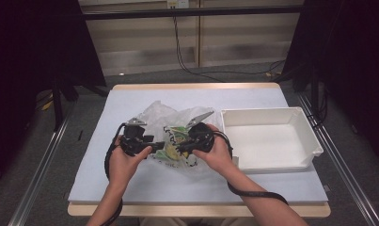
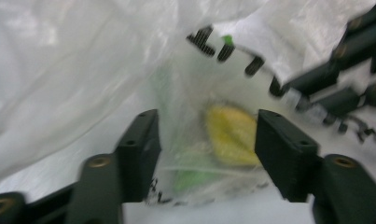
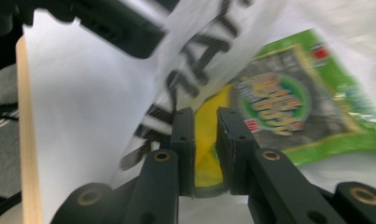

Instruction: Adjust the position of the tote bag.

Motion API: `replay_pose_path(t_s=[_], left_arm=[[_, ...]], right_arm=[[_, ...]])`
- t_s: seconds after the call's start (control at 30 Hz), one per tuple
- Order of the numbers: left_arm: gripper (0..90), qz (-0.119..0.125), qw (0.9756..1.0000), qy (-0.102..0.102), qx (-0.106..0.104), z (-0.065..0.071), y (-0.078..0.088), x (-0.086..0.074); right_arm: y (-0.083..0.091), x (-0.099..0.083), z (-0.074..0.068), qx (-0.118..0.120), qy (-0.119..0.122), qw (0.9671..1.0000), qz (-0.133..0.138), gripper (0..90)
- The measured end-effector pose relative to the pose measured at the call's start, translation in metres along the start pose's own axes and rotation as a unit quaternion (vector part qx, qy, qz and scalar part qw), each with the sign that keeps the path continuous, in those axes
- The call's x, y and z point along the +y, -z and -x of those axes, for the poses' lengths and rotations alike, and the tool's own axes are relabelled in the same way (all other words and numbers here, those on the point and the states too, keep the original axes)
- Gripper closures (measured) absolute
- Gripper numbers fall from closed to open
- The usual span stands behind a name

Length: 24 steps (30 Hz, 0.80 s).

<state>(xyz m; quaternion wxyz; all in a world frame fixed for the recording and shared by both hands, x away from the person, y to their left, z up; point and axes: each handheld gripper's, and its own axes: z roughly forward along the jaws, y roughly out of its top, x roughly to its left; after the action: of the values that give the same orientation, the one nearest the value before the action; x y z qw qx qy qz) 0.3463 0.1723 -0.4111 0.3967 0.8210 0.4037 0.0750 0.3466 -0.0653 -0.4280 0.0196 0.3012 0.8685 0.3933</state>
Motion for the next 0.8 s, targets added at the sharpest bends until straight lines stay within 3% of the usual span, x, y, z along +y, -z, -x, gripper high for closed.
replay_pose_path(t_s=[0.03,0.13,0.17,0.23,0.3,0.33,0.37,0.4,0.43,0.47,0.5,0.53,0.57,0.63,0.7,0.8], left_arm=[[38.3,0.006,1.0,-0.002,0.007,0.002,-0.001,0.002],[19.4,0.016,0.9996,0.0,0.023,0.005,-0.004,0.007],[17.5,0.021,0.9995,0.011,0.02,0.006,-0.006,0.008],[15.8,0.01,0.9995,0.01,0.027,0.008,-0.011,0.01],[15.6,0.021,0.9989,0.034,0.026,0.01,-0.018,0.01],[15.5,0.008,0.9994,0.024,0.026,0.008,-0.019,0.011],[15.5,0.016,0.9988,0.036,0.029,0.01,-0.022,0.011],[17.1,0.002,0.9993,0.03,0.023,0.01,-0.025,0.011],[26.9,-0.001,0.9993,0.03,0.021,0.01,-0.027,0.011],[30.2,-0.005,0.9992,0.033,0.023,0.012,-0.031,0.01],[36.3,-0.025,0.9994,0.018,0.019,0.01,-0.031,0.01],[47.8,-0.024,0.9992,0.029,0.011,0.011,-0.034,0.009],[59.7,-0.038,0.9991,0.019,0.006,0.009,-0.033,0.009],[82.0,-0.048,0.9984,0.029,0.003,0.006,-0.032,0.008],[89.8,-0.05,0.9979,0.041,0.009,0.005,-0.029,0.006],[90.0,-0.06,0.9969,0.04,0.032,-0.001,-0.017,0.001]], right_arm=[[-0.004,-0.001,-0.004,0.003,0.003,1.0,-0.007,77.2],[-0.011,-0.003,-0.011,0.016,0.016,0.9997,-0.013,78.4],[-0.012,-0.003,-0.013,0.017,0.02,0.9996,-0.014,78.5],[-0.015,-0.004,-0.017,0.02,0.023,0.9994,-0.019,78.8],[-0.016,-0.005,-0.02,0.024,0.032,0.9989,-0.023,79.3],[-0.016,-0.006,-0.022,0.024,0.034,0.9987,-0.028,79.3],[-0.016,-0.006,-0.023,0.027,0.033,0.9987,-0.027,79.3],[-0.016,-0.007,-0.023,0.028,0.033,0.9987,-0.027,79.3],[-0.016,-0.007,-0.024,0.03,0.039,0.9984,-0.028,79.3],[-0.016,-0.007,-0.025,0.031,0.038,0.9984,-0.028,79.2],[-0.016,-0.008,-0.024,0.033,0.04,0.9983,-0.027,79.1],[-0.016,-0.009,-0.025,0.032,0.039,0.9983,-0.028,78.9],[-0.016,-0.01,-0.025,0.034,0.035,0.9984,-0.028,78.8],[-0.015,-0.011,-0.025,0.035,0.036,0.9983,-0.028,77.6],[-0.013,-0.013,-0.026,0.033,0.03,0.9985,-0.031,76.3],[-0.01,-0.018,-0.023,0.026,0.032,0.9985,-0.036,76.7]])
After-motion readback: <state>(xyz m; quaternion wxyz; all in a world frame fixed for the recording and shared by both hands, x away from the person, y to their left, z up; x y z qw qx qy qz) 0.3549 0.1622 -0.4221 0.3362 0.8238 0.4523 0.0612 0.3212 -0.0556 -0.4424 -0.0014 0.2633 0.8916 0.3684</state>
